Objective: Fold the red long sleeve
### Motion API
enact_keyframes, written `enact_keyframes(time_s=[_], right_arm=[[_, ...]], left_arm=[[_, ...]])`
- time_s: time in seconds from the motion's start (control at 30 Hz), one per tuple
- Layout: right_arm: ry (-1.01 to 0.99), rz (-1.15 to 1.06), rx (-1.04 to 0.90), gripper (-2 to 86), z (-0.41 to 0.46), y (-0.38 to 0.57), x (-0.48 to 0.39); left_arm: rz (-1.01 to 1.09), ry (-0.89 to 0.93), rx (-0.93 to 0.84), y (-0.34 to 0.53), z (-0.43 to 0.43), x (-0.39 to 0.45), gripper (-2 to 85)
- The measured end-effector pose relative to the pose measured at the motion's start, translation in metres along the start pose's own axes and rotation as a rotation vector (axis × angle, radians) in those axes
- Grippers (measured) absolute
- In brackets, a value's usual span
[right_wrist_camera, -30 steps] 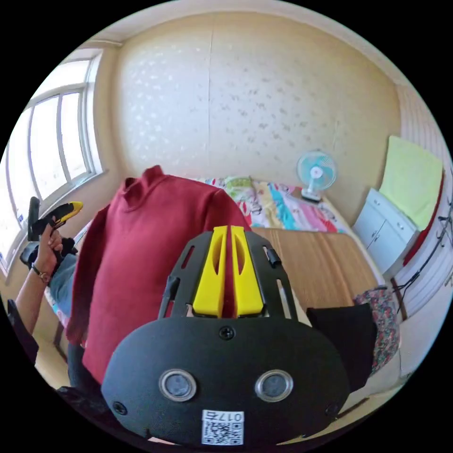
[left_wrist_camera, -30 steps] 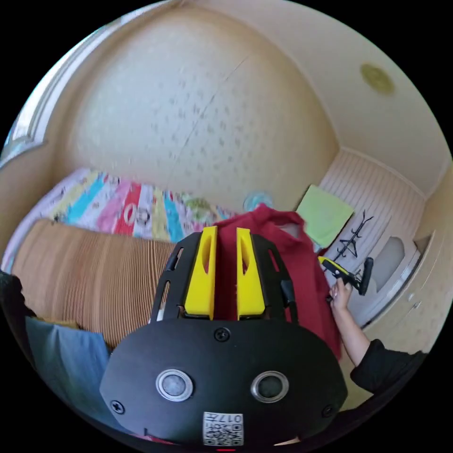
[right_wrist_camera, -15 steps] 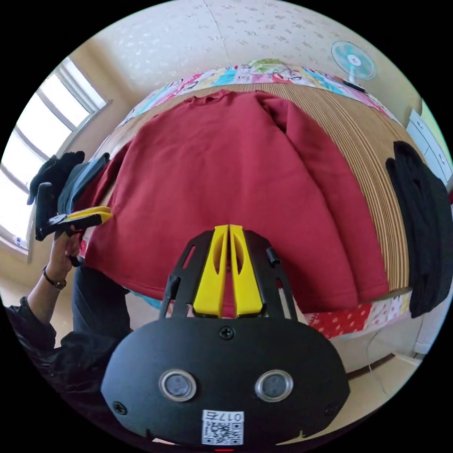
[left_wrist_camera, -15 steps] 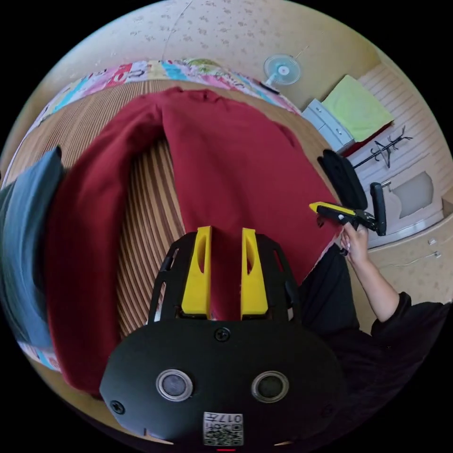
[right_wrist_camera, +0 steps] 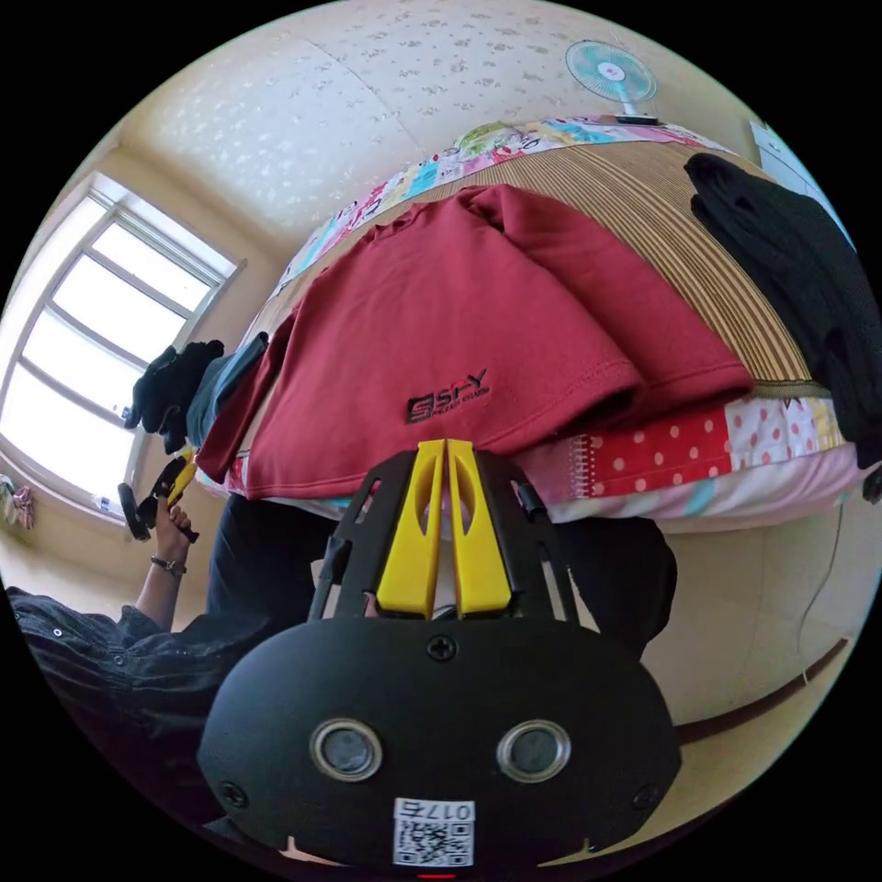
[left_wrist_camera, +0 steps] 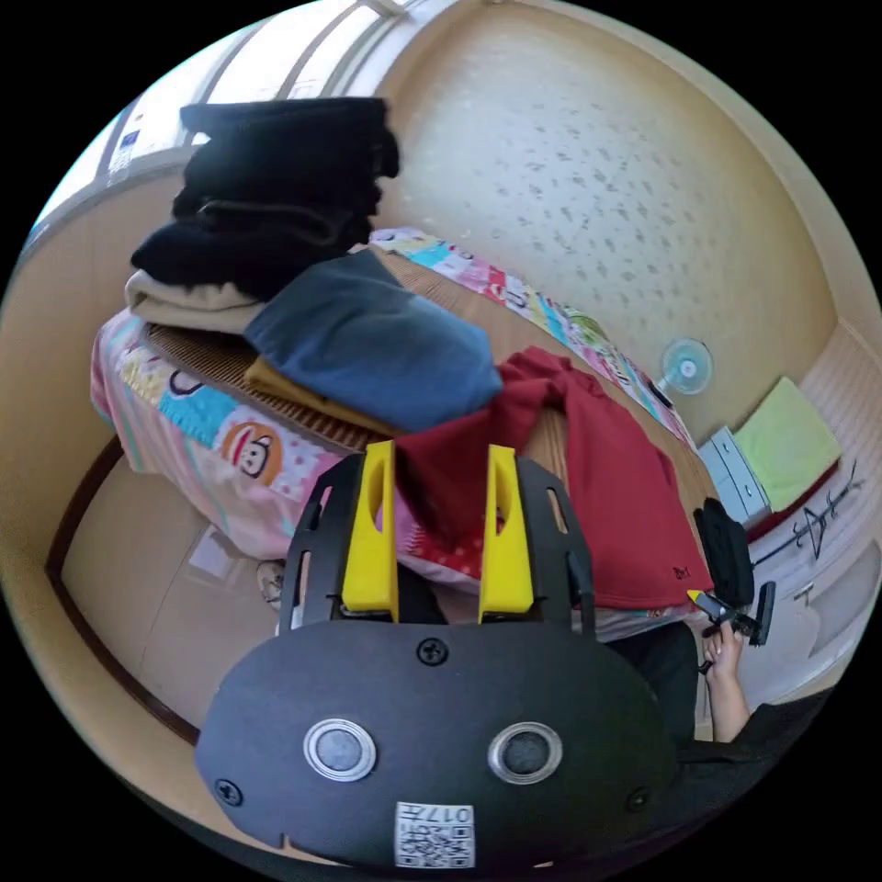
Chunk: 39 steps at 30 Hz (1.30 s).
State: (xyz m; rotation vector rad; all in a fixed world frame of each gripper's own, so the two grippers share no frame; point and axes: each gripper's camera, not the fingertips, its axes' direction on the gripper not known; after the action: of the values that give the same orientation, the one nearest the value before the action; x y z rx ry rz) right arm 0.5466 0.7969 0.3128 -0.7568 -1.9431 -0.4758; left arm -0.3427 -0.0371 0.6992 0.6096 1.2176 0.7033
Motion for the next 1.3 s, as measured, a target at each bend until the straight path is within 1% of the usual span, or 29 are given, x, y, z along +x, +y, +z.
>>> enact_keyframes(time_s=[0.07, 0.1, 0.13, 0.2, 0.27, 0.37, 0.43, 0.47, 0.53, 0.6, 0.67, 0.7, 0.73, 0.8, 0.87, 0.97, 1.07, 1.13, 1.17, 1.23, 1.27, 1.3], right_arm=[[-0.026, 0.015, 0.03, 0.6, -0.019, -0.002, 0.011], [-0.032, 0.015, 0.037, 0.6, -0.024, -0.003, 0.012], [-0.045, 0.008, 0.054, 0.5, -0.033, -0.006, 0.012], [-0.072, -0.021, 0.075, 0.5, -0.047, -0.013, 0.008], [-0.1, -0.077, 0.077, 0.6, -0.062, -0.028, -0.005], [-0.099, -0.169, 0.08, 0.6, -0.074, -0.051, -0.027], [-0.109, -0.238, 0.059, 0.6, -0.075, -0.067, -0.043], [-0.132, -0.295, 0.033, 0.6, -0.071, -0.077, -0.056], [-0.189, -0.396, -0.023, 0.6, -0.059, -0.088, -0.078], [-0.244, -0.512, -0.111, 0.5, -0.037, -0.092, -0.103], [-0.289, -0.602, -0.329, 0.4, 0.01, -0.087, -0.134], [-0.297, -0.618, -0.398, 0.4, 0.023, -0.083, -0.141], [-0.304, -0.646, -0.518, 0.3, 0.046, -0.069, -0.154], [-0.318, -0.651, -0.456, 0.2, 0.038, -0.058, -0.163], [-0.399, -0.596, -0.446, 0.2, 0.036, -0.055, -0.166], [-0.472, -0.611, -0.46, 0.2, 0.034, -0.053, -0.176], [-0.46, -0.649, -0.464, 0.3, 0.016, -0.053, -0.182], [-0.484, -0.634, -0.457, 0.4, 0.002, -0.055, -0.177], [-0.525, -0.622, -0.439, 0.4, -0.011, -0.055, -0.17], [-0.598, -0.597, -0.387, 0.4, -0.034, -0.055, -0.154], [-0.635, -0.575, -0.355, 0.4, -0.05, -0.055, -0.142], [-0.65, -0.565, -0.342, 0.4, -0.058, -0.055, -0.136]], left_arm=[[-0.038, -0.001, -0.064, -0.008, 0.012, -0.027, 15.8], [-0.044, 0.031, -0.107, -0.011, 0.022, -0.038, 14.1], [-0.024, 0.1, -0.146, -0.012, 0.031, -0.042, 10.2], [-0.008, 0.217, -0.169, -0.01, 0.031, -0.04, 3.9], [-0.021, 0.271, -0.134, -0.006, 0.01, -0.031, 3.6], [0.03, 0.268, -0.047, -0.008, -0.052, -0.007, 3.4], [0.079, 0.327, 0.025, -0.032, -0.101, 0.002, 3.5], [0.092, 0.343, 0.034, -0.041, -0.111, 0.003, 3.5], [0.125, 0.406, 0.035, -0.088, -0.14, 0.005, 3.5], [0.156, 0.402, 0.034, -0.124, -0.157, 0.007, 3.5], [0.18, 0.359, 0.017, -0.159, -0.168, 0.008, 3.6], [0.178, 0.351, 0.004, -0.181, -0.173, 0.006, 3.6], [0.178, 0.36, -0.01, -0.203, -0.177, 0.005, 3.7], [0.196, 0.371, -0.019, -0.235, -0.182, 0.007, 3.7], [0.203, 0.338, -0.019, -0.266, -0.187, 0.018, 3.6], [0.26, 0.306, 0.013, -0.309, -0.185, 0.064, 3.7], [0.312, 0.374, 0.033, -0.333, -0.151, 0.14, 3.7], [0.372, 0.481, 0.019, -0.339, -0.102, 0.217, 3.7], [0.389, 0.508, 0.007, -0.338, -0.086, 0.239, 3.8], [0.456, 0.625, -0.054, -0.321, -0.016, 0.323, 4.6], [0.476, 0.653, -0.069, -0.314, 0.003, 0.343, 4.9], [0.512, 0.693, -0.107, -0.296, 0.043, 0.38, 6.4]])
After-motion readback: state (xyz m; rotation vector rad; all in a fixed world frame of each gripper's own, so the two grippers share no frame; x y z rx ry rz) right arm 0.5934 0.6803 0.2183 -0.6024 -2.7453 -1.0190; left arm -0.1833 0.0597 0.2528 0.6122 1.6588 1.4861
